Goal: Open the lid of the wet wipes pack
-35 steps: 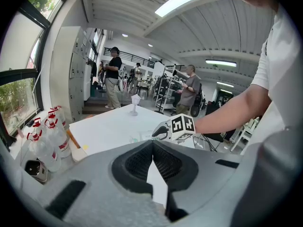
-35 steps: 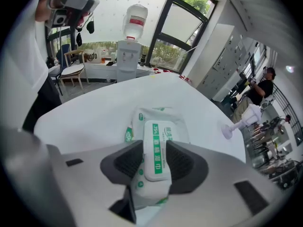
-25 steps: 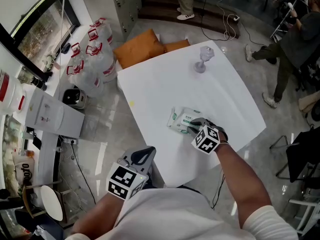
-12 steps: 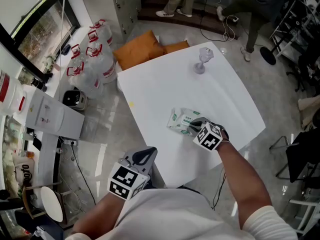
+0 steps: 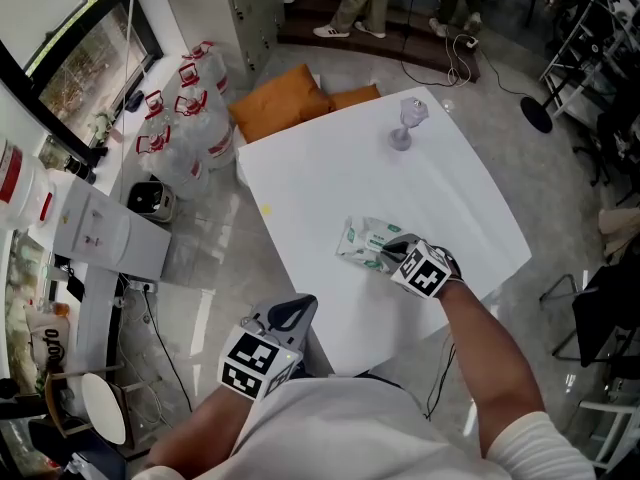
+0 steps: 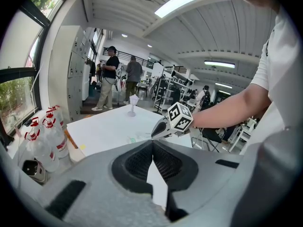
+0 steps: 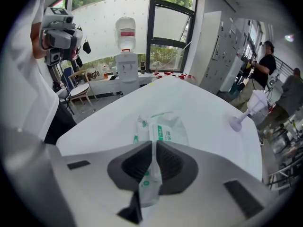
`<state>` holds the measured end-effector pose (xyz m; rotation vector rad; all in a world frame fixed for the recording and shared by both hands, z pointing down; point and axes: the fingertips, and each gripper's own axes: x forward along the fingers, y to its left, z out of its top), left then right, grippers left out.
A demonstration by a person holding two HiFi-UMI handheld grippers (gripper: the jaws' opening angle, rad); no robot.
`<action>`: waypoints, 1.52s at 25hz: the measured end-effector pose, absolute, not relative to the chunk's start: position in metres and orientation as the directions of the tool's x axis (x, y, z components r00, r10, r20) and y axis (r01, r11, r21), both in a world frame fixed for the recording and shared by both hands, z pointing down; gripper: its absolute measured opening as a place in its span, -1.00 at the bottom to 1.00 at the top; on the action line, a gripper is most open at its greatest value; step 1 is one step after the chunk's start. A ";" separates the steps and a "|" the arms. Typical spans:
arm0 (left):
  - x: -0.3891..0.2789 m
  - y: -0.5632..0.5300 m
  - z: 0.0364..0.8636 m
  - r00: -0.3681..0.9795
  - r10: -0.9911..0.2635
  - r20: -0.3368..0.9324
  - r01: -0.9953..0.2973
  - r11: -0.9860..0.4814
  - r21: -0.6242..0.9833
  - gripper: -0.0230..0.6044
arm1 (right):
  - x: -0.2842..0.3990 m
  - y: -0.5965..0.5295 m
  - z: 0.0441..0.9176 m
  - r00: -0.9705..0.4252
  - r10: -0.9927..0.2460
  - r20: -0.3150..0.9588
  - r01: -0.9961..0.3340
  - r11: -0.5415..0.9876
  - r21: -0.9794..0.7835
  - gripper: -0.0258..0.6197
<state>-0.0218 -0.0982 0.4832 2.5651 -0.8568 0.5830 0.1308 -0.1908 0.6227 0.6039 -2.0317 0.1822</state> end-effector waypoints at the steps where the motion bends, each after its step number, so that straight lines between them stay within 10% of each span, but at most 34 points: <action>1: -0.022 -0.098 0.483 0.729 -0.478 0.490 -0.632 -0.745 0.213 -0.90 | 0.131 -0.191 0.622 -0.409 -0.339 0.848 -0.488 0.866 0.111 -0.82; 30: -0.017 -0.092 0.482 0.740 -0.461 0.490 -0.614 -0.761 0.211 -0.90 | 0.116 -0.170 0.623 -0.375 -0.321 0.870 -0.468 0.875 0.122 -0.80; 34: -0.019 -0.089 0.483 0.735 -0.461 0.496 -0.618 -0.757 0.212 -0.90 | 0.122 -0.180 0.630 -0.333 -0.385 0.861 -0.464 0.861 0.205 -0.29; 38: -0.025 -0.086 0.487 0.727 -0.465 0.505 -0.628 -0.748 0.214 -0.90 | 0.121 -0.180 0.639 -0.347 -0.339 0.874 -0.478 0.866 0.146 -0.23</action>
